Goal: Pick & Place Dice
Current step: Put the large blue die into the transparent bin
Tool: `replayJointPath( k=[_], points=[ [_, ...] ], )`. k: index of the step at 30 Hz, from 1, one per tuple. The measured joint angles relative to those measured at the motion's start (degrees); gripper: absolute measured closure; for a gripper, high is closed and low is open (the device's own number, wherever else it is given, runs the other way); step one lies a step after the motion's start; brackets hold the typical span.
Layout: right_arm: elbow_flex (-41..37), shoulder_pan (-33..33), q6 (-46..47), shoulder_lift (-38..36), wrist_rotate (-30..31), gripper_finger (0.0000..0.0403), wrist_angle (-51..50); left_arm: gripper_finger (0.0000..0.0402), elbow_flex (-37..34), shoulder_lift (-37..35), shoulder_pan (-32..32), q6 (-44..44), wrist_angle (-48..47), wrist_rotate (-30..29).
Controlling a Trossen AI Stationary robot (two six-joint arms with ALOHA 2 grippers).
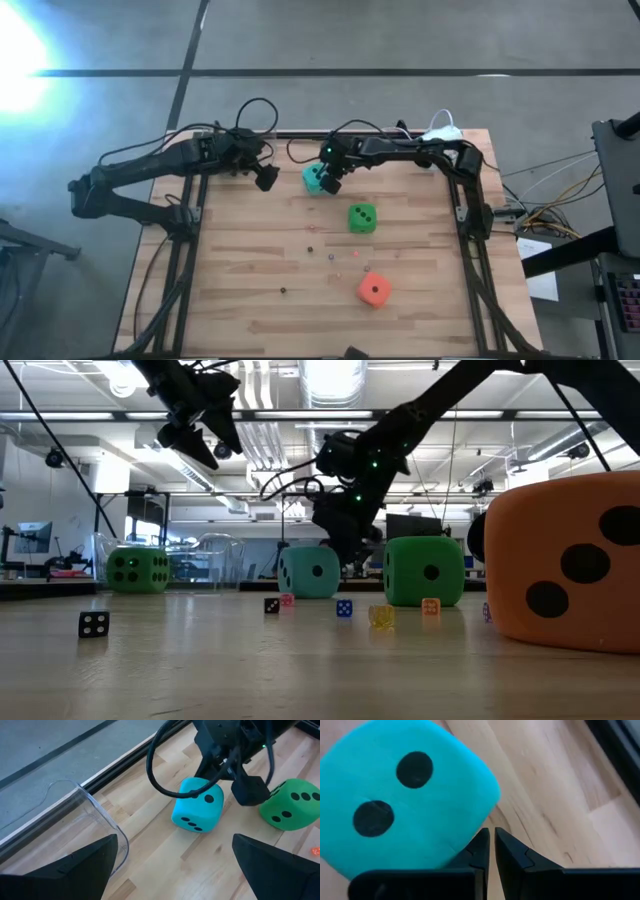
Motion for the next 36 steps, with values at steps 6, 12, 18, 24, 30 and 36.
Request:
replayJointPath(
  k=[6,12,18,24,30,36],
  points=[
    [-0.01,2.96,-1.35,-0.27,-0.09,0.0376,0.05,0.0007,0.00,0.00,0.00,0.00,-0.47,0.20],
    [0.00,6.48,-3.46,-0.39,-0.13,0.0376,1.50,0.0007,0.00,0.00,0.00,0.00,-0.48,0.22],
    [-0.04,9.76,-5.31,-1.48,-0.26,0.0376,0.18,0.0007,0.00,0.00,0.00,0.00,-0.52,0.24],
    [-1.12,12.58,-5.81,-7.26,0.17,0.0376,-3.86,0.0007,0.00,-0.02,0.01,0.04,-0.85,0.24],
    [-6.87,15.61,-5.92,-19.41,0.16,0.0376,-4.07,0.0007,0.00,-0.04,0.00,3.64,-0.85,0.24],
    [-16.55,17.92,-2.64,-33.81,0.21,0.0376,-2.17,0.0007,0.00,0.01,0.00,15.01,-0.59,0.44]
  ],
)
